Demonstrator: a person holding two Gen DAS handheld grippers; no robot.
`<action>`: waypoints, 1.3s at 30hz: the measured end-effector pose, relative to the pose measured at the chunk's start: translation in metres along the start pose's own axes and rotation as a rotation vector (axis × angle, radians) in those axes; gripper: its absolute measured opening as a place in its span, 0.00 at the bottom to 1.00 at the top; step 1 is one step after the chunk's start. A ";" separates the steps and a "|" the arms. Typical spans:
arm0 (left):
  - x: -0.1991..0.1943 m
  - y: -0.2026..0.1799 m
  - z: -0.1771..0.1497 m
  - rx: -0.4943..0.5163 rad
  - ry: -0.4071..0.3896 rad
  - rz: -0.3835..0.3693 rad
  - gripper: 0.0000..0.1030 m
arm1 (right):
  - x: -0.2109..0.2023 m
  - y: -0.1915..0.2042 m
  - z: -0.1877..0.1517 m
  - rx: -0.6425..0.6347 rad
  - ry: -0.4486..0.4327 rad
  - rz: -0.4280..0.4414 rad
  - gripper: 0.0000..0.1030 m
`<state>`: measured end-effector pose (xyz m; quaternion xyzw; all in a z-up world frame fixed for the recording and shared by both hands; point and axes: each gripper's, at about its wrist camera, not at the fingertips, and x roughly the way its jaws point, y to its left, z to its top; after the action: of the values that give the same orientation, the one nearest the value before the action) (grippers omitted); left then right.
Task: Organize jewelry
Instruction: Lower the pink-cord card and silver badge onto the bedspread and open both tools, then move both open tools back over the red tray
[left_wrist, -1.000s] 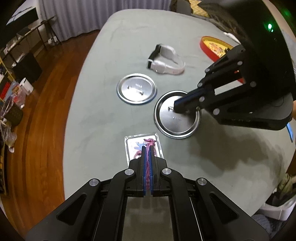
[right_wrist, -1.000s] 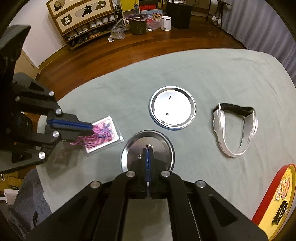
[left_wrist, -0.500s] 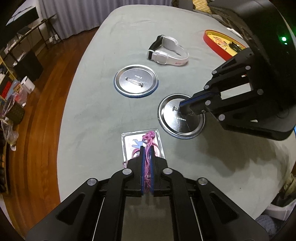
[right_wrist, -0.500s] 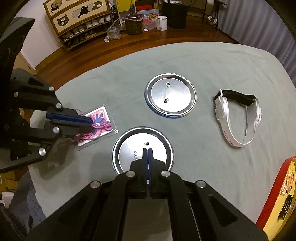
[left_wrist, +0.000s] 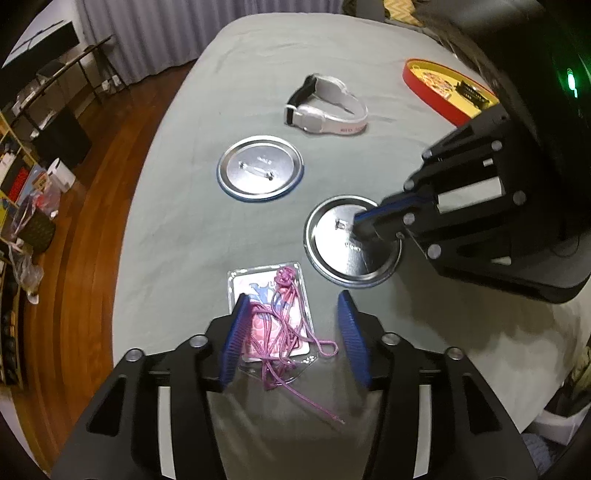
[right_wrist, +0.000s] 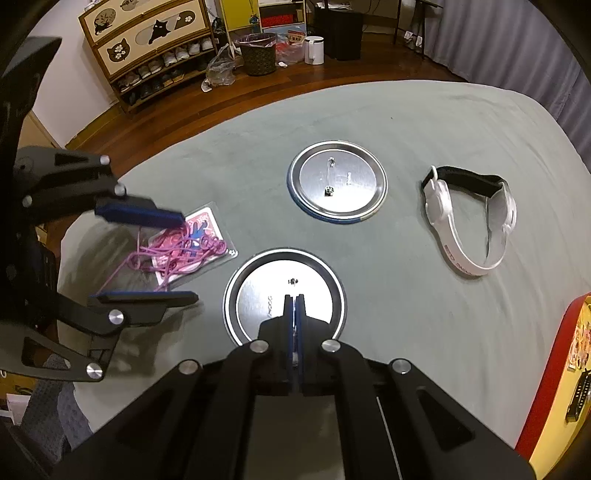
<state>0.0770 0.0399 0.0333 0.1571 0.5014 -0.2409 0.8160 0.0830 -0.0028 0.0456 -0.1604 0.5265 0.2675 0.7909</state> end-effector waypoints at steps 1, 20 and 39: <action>-0.002 0.000 0.001 -0.001 -0.006 0.005 0.59 | -0.001 0.000 -0.001 -0.001 0.000 0.000 0.02; -0.048 -0.011 0.017 -0.007 -0.067 0.060 0.75 | -0.044 -0.001 -0.003 0.000 -0.087 -0.013 0.66; -0.154 -0.040 0.041 -0.025 -0.254 0.100 0.86 | -0.170 0.007 -0.011 -0.077 -0.269 -0.110 0.73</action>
<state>0.0270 0.0225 0.1894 0.1398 0.3884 -0.2114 0.8859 0.0193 -0.0466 0.1970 -0.1820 0.3957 0.2629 0.8609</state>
